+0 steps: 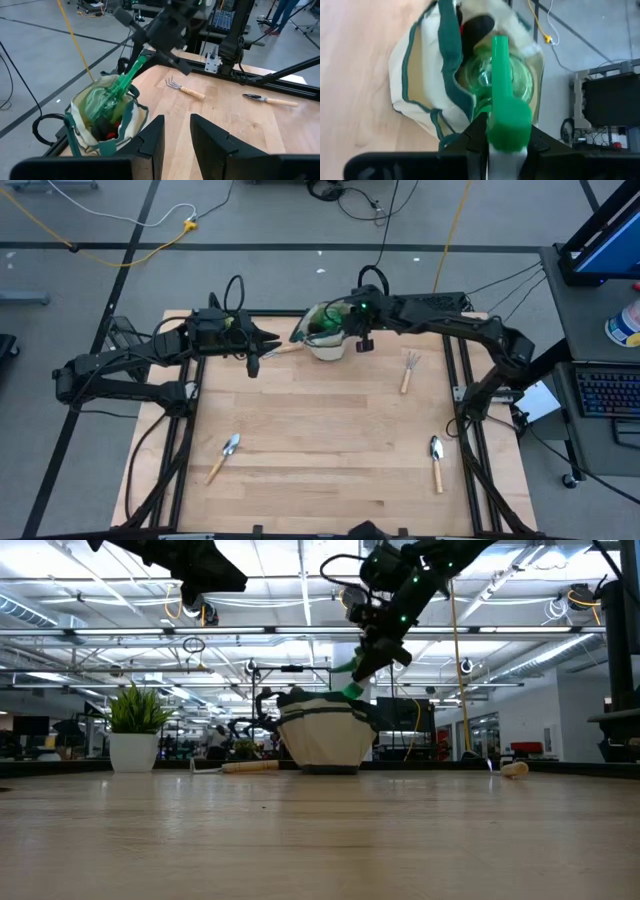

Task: Pick & Place Garden tools in Gardening bag
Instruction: Put the green spray bottle into the green gardening bag

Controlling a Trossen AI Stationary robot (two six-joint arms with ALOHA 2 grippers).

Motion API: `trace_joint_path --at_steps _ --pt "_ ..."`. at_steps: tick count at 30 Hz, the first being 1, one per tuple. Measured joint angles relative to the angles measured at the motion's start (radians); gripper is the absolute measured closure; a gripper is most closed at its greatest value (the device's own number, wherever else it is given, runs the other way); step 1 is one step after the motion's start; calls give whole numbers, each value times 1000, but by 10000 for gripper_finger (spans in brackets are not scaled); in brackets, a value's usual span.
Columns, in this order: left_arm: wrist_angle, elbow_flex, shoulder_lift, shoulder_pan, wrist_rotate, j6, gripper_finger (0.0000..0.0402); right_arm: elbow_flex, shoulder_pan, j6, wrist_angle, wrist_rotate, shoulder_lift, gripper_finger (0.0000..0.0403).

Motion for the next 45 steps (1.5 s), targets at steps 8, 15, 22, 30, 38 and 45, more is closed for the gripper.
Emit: trace_joint_path --at_steps 8,15,22,30,38,45 --pt "0 0 0 0 7 0 305 0 -1 -8 -4 22 15 355" --pt "45 0 0 0 22 3 305 46 -7 10 -30 29 4 355" --pt "52 0 0 0 50 11 305 50 -13 21 -36 29 4 342" --pt "51 0 0 0 50 19 305 50 -13 22 -74 37 37 340" --pt "50 0 0 -2 51 23 305 50 12 -124 22 139 53 317" --pt "50 0 0 -2 52 35 305 50 22 -187 102 187 52 297"
